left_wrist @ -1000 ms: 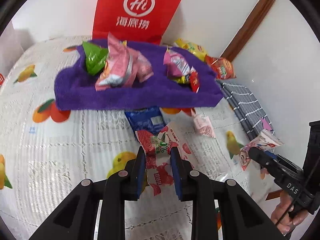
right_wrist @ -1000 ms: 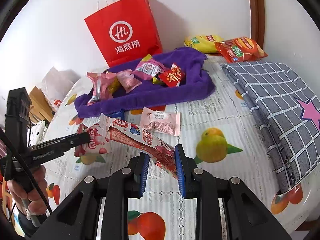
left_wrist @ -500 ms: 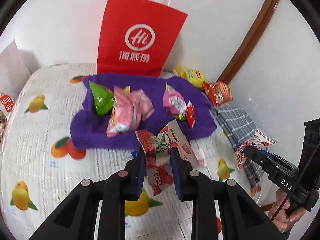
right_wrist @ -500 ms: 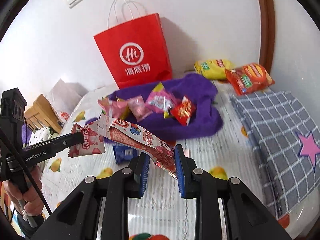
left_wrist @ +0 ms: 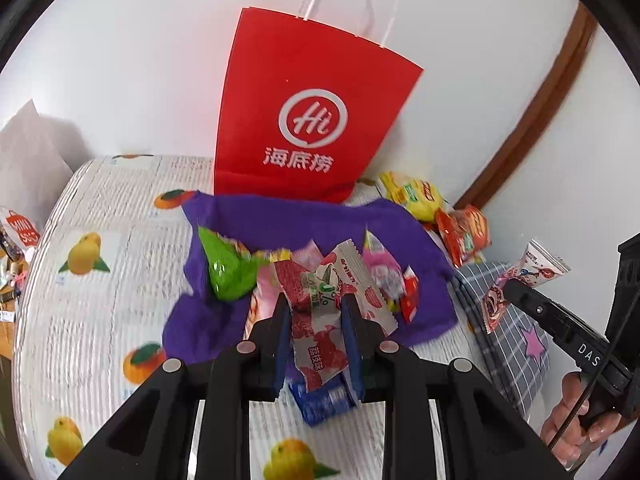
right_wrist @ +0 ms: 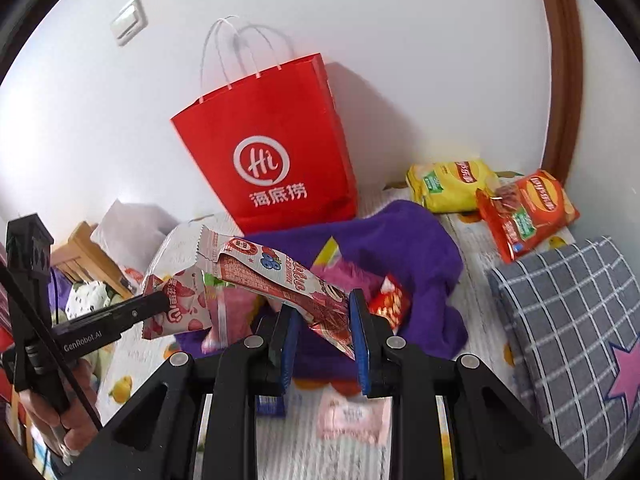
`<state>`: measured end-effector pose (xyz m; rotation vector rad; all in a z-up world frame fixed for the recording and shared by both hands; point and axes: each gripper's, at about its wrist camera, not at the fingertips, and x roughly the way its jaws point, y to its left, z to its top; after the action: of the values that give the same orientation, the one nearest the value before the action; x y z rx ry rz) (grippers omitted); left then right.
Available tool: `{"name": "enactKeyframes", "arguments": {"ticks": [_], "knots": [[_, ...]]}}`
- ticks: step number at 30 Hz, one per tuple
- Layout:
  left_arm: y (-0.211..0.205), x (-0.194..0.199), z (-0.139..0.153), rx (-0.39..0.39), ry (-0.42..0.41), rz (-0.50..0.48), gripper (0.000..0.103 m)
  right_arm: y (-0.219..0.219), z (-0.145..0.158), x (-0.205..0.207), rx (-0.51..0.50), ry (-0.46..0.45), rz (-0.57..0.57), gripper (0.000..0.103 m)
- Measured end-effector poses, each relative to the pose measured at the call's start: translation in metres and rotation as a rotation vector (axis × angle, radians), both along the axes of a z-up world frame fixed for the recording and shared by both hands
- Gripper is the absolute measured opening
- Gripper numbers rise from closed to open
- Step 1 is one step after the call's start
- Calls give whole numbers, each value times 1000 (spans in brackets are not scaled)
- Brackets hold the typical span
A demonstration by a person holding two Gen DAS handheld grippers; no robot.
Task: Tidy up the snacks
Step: 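Carry the strip packet with the right tool while the left tool carries the candy packet to the towel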
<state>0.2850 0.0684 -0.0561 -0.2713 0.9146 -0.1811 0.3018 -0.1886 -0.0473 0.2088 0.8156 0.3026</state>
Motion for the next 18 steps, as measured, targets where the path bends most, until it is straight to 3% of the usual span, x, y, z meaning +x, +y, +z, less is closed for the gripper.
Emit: {"name": "enactKeyframes", "arguments": {"ticks": [11, 15, 18], "knots": [[-1, 71, 10, -16, -3, 48, 23, 9, -5, 84, 19, 60, -27, 24], [-6, 91, 3, 34, 10, 75, 23, 7, -15, 109, 4, 75, -46, 24], [-6, 105, -11, 28, 33, 67, 23, 6, -30, 124, -36, 88, -63, 24]]}}
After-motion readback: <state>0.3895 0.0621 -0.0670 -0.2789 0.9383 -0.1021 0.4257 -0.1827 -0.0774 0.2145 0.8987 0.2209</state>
